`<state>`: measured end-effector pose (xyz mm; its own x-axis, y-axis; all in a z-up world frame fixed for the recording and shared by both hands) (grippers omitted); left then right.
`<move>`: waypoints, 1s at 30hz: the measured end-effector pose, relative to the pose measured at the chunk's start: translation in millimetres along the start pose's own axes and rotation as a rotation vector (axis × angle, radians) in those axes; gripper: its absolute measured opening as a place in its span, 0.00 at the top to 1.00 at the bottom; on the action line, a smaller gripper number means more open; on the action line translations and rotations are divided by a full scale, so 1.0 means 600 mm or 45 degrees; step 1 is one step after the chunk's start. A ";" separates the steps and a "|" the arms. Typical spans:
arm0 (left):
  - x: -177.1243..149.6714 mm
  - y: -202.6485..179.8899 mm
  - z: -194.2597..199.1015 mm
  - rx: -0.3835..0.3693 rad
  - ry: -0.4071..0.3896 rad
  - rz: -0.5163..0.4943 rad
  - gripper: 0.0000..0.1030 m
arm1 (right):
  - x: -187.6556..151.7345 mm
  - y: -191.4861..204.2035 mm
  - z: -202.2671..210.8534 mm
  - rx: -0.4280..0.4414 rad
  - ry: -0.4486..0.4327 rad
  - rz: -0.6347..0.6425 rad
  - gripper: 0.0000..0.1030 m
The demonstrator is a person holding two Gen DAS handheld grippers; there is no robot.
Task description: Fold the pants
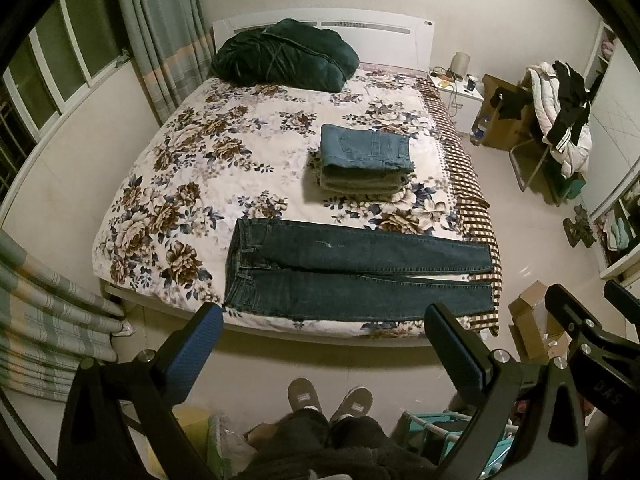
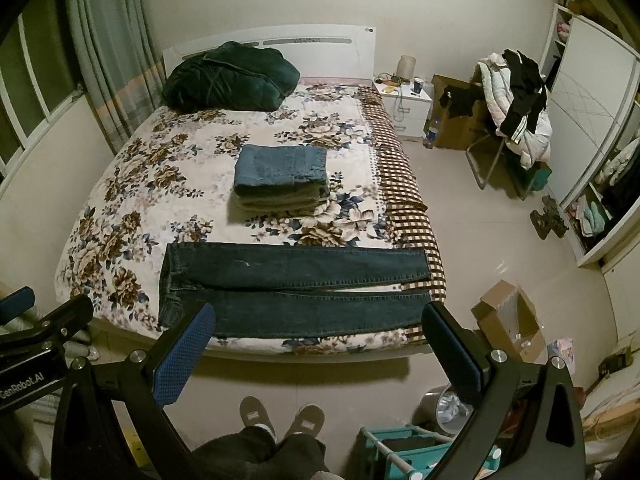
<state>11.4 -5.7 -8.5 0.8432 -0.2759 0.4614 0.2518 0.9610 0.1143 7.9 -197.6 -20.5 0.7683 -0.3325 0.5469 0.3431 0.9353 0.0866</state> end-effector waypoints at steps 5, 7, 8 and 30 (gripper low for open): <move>-0.001 0.000 0.000 -0.004 -0.006 0.001 0.00 | -0.003 0.002 0.001 -0.003 -0.001 0.002 0.00; -0.002 0.001 0.000 -0.003 -0.006 -0.001 0.00 | -0.001 0.003 0.004 0.001 0.003 0.002 0.00; -0.001 0.001 0.000 -0.004 -0.007 0.002 0.00 | -0.003 0.005 0.001 -0.002 0.002 0.004 0.00; -0.002 0.005 0.008 -0.005 -0.019 0.005 0.00 | 0.000 0.007 0.004 -0.002 0.001 0.003 0.00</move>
<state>8.8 -2.1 -4.7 0.8370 -0.2719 0.4749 0.2507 0.9619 0.1089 8.0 -193.5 -17.9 0.7695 -0.3308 0.5463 0.3423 0.9358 0.0844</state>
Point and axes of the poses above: each gripper's, at about its wrist camera, not at the fingertips, and z roughly against the way its jaws point, y to its left, x to its top, the point moved 2 cm from there along -z, roughly the way its jaws point, and after that the axes turned 12 degrees about -z, right-handed, at the moved point
